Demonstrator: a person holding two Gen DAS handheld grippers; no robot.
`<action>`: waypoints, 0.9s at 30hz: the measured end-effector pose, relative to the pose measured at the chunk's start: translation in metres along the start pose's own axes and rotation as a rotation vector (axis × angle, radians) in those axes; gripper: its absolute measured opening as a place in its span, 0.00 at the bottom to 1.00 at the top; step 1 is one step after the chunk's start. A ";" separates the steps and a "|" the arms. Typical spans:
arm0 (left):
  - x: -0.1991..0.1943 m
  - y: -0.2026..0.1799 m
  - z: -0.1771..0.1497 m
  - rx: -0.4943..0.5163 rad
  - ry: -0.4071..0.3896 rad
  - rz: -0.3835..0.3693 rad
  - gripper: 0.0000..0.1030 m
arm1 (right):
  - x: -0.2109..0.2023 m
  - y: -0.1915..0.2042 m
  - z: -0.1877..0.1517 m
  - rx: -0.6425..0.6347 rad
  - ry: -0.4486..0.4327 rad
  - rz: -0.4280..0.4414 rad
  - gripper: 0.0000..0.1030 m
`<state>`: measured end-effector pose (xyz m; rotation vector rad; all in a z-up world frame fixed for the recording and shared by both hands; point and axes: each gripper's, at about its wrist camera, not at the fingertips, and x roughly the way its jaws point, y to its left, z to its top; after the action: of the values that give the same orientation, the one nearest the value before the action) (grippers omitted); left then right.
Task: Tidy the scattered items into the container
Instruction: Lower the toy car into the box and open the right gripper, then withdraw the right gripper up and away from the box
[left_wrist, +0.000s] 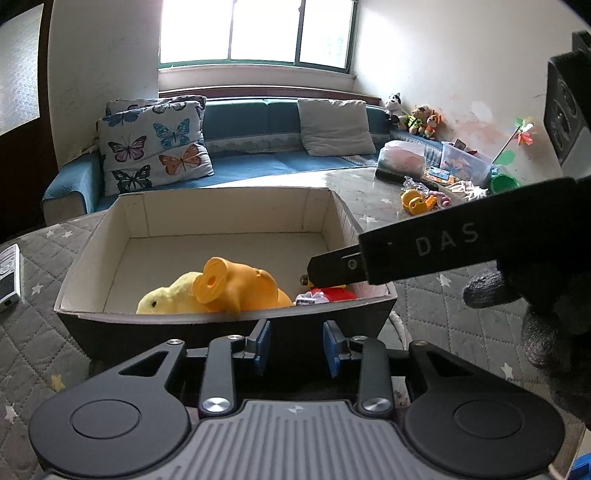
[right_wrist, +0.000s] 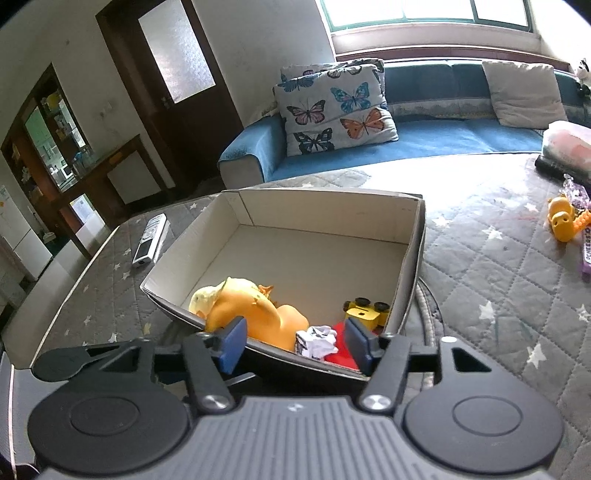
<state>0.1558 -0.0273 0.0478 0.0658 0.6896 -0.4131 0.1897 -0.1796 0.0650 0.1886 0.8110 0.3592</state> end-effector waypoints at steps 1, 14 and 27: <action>-0.001 0.000 -0.001 0.000 0.000 0.001 0.33 | -0.001 0.000 -0.002 -0.002 -0.002 -0.002 0.63; -0.009 -0.003 -0.019 -0.019 0.017 0.014 0.33 | -0.010 0.002 -0.018 -0.015 -0.024 -0.018 0.86; -0.018 0.002 -0.032 -0.063 0.018 0.051 0.33 | -0.018 0.005 -0.029 -0.044 -0.067 -0.075 1.00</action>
<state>0.1245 -0.0129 0.0345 0.0275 0.7170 -0.3421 0.1552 -0.1807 0.0591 0.1281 0.7413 0.2979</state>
